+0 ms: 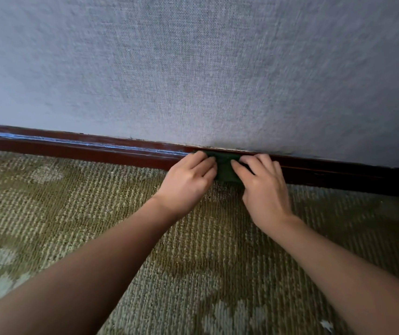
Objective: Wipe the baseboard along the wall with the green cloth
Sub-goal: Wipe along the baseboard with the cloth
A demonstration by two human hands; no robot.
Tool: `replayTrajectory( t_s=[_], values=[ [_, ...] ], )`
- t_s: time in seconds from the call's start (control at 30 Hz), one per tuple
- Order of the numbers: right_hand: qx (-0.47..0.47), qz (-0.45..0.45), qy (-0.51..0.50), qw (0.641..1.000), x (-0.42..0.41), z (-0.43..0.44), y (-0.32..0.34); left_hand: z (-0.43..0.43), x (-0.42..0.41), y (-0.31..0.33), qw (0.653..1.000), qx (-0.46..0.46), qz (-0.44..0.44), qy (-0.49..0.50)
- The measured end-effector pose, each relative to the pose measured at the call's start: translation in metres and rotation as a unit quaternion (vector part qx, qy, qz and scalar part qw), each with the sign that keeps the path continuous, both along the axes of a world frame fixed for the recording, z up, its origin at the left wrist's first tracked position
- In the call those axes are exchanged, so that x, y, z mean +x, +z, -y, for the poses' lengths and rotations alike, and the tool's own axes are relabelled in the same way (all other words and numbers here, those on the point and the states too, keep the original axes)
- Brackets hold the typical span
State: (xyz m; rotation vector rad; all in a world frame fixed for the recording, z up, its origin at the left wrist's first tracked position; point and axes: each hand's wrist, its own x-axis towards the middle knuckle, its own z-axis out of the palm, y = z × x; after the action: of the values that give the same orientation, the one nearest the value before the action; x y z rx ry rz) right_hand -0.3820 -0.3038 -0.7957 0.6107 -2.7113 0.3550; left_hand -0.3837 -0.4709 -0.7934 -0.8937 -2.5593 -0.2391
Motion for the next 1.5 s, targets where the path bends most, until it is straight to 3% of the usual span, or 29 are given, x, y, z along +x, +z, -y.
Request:
replayTrajectory(
  t_s=[0.3, 0.5, 0.77, 1.0, 1.5],
  values=[
    [-0.021, 0.021, -0.024, 0.999, 0.001, 0.016, -0.004, 0.007, -0.003, 0.002, 0.999, -0.01, 0.038, -0.001],
    [0.018, 0.039, 0.02, 0.999, 0.002, 0.033, 0.004, 0.032, 0.0, 0.004, 0.998, -0.048, 0.034, 0.013],
    [0.082, 0.078, 0.038, 0.993, 0.013, 0.027, 0.012, 0.025, 0.018, -0.003, 0.999, -0.03, 0.028, 0.022],
    [0.062, 0.011, 0.035, 0.997, 0.006, 0.023, 0.017, 0.025, 0.013, 0.007, 0.999, -0.037, -0.002, 0.022],
    [0.123, 0.01, 0.019, 0.992, -0.001, 0.025, 0.014, 0.015, -0.001, 0.008, 0.998, -0.031, 0.046, 0.028]
  ],
)
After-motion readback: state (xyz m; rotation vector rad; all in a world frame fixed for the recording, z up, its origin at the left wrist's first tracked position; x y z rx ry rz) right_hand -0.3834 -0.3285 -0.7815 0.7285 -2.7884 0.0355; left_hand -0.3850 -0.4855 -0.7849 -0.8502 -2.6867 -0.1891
